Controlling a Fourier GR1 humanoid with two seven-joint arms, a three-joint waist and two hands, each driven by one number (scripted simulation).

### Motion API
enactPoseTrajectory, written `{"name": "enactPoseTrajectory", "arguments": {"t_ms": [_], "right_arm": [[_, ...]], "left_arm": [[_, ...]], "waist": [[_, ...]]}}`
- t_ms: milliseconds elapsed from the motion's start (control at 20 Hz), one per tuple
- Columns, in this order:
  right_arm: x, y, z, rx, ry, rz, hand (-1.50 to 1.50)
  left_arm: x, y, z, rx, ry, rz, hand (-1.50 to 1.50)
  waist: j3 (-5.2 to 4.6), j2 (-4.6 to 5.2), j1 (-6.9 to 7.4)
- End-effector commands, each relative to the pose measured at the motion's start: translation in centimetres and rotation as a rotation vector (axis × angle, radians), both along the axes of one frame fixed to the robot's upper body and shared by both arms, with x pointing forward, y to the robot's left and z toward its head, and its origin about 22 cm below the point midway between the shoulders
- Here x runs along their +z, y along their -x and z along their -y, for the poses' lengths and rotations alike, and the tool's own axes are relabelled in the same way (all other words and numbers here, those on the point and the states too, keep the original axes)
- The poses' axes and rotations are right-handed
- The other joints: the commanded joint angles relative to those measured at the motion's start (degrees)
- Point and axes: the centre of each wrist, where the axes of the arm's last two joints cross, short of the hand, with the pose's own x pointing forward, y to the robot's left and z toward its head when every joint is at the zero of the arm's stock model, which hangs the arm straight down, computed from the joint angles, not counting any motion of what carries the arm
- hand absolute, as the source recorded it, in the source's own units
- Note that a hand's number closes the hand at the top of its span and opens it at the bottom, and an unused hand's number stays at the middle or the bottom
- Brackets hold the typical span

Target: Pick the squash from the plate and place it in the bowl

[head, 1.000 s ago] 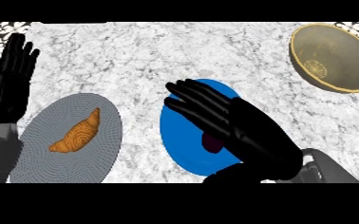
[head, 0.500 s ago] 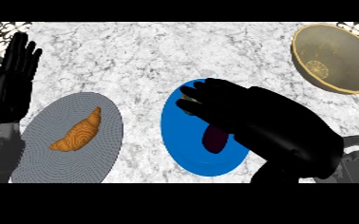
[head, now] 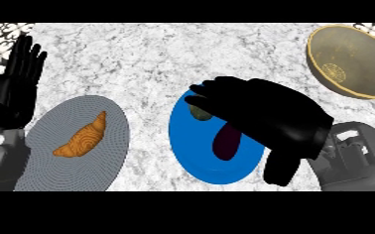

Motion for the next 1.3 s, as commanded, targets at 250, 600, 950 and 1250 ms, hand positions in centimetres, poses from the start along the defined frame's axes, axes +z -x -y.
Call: {"name": "enactPoseTrajectory", "arguments": {"t_ms": [250,600,950,1250], "right_arm": [[-3.2,-2.1,1.2,-0.027,0.064,-0.042,-1.50],[-8.1,-4.7,0.2,-0.064,0.052,-0.049,-1.50],[-9.7,-6.4,0.5,-0.049,0.034,-0.045,-1.50],[-12.2,-7.7,0.0,0.001,0.002,-0.053,-1.50]], "left_arm": [[0.1,0.0,0.3,0.014,-0.005,0.009,0.00],[-1.5,-1.0,0.5,0.006,0.009,-0.003,0.00],[-1.5,0.9,0.5,-0.011,0.018,-0.015,0.00],[1.8,-0.5,0.3,-0.012,0.012,0.001,0.00]], "waist": [[0.04,0.02,-0.14],[0.04,0.18,-0.16],[0.04,0.06,0.04],[0.06,0.06,0.10]]}}
